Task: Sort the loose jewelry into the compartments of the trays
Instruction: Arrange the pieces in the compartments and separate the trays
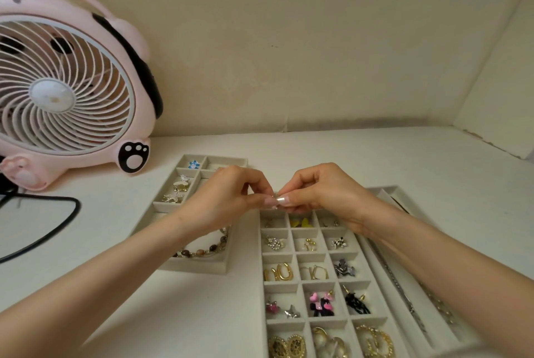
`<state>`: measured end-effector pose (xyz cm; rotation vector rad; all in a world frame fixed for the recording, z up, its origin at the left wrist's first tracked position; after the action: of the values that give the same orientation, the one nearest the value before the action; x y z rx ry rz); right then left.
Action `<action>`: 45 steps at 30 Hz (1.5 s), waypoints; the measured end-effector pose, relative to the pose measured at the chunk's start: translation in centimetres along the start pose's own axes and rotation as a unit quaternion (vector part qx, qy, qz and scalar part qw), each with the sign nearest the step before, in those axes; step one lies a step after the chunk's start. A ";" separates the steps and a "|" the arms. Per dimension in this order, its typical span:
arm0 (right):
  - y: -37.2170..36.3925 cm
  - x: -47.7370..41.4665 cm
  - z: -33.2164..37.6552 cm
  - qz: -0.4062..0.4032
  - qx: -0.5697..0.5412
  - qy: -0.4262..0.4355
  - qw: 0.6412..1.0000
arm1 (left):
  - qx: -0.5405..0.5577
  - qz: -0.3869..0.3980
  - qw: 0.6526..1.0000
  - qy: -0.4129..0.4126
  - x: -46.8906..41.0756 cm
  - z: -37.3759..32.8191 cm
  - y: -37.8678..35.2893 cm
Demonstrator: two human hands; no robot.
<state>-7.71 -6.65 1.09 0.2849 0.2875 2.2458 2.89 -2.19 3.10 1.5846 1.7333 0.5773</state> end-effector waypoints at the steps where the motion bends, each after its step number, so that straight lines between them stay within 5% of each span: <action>1: 0.1 0.0 -0.1 -0.001 -0.004 0.000 1.000 | 0.001 -0.001 1.000 -0.004 0.0 -0.2 0.0; 15: 0.2 0.2 0.1 0.005 0.067 0.025 0.997 | -0.044 0.039 0.998 0.035 -0.3 -0.3 -1.2; 25: -0.1 -0.1 1.2 -0.028 0.214 0.070 0.974 | -0.045 0.067 0.996 0.031 -0.2 -0.2 -1.7; 34: -0.5 -0.2 1.7 -0.032 0.296 0.085 0.951 | -0.037 -0.018 0.998 0.052 0.1 1.6 1.1; 45: -1.6 -1.1 0.1 -0.008 0.397 0.006 0.918 | -0.026 -0.026 0.998 0.044 0.6 1.9 1.4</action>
<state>-5.83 -6.51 0.63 0.6853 1.2050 2.0085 5.25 -1.63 2.75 1.4947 1.8044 0.6703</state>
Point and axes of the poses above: each hand's wrist, its own x-axis away from the middle knuckle, its own y-axis out of the back of the hand, z = x × y, the point moved 10 cm from there along -x, towards the middle knuckle, and after that the axes turned 1 degree about y, right-handed, at the moved point
